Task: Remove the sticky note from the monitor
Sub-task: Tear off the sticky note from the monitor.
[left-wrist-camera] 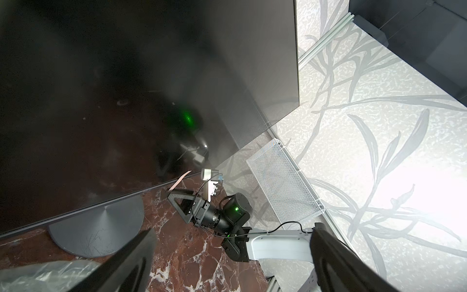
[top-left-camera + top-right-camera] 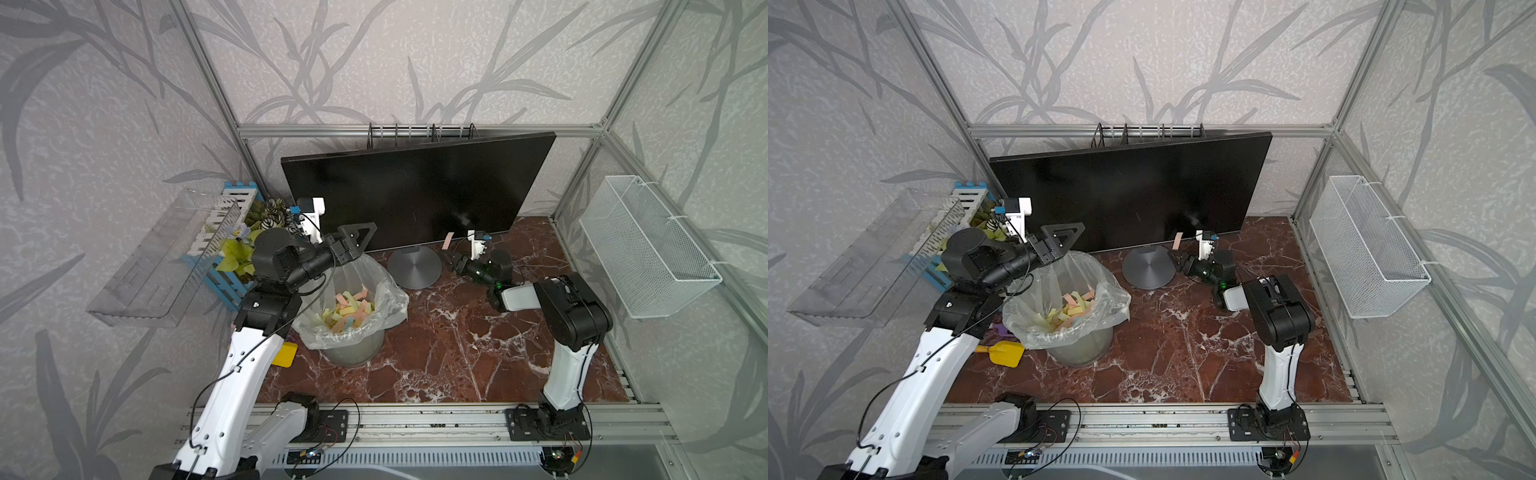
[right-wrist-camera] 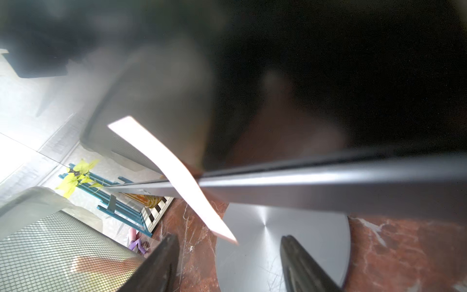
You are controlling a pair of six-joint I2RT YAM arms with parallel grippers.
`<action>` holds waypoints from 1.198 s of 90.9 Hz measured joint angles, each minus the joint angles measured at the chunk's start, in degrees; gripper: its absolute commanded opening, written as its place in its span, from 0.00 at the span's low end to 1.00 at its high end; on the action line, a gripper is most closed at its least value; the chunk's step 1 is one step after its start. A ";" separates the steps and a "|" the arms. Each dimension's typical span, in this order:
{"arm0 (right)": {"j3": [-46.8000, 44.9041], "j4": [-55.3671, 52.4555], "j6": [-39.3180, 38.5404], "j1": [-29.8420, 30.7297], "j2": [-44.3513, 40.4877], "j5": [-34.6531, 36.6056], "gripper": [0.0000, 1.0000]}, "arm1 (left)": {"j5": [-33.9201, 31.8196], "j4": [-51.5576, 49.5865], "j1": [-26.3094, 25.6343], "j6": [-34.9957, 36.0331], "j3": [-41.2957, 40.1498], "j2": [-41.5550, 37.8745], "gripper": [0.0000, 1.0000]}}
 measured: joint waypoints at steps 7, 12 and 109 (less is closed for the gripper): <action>-0.02 0.57 0.70 0.00 0.00 -0.22 0.55 | 0.02 0.00 0.00 0.00 0.00 0.00 1.00; 0.00 1.14 1.07 0.00 0.00 -0.35 0.51 | 0.04 0.00 0.00 0.00 0.00 0.00 1.00; -9.25 -8.68 3.82 6.56 -23.04 -0.11 0.00 | -4.37 -0.76 0.00 0.17 -0.96 -4.70 1.00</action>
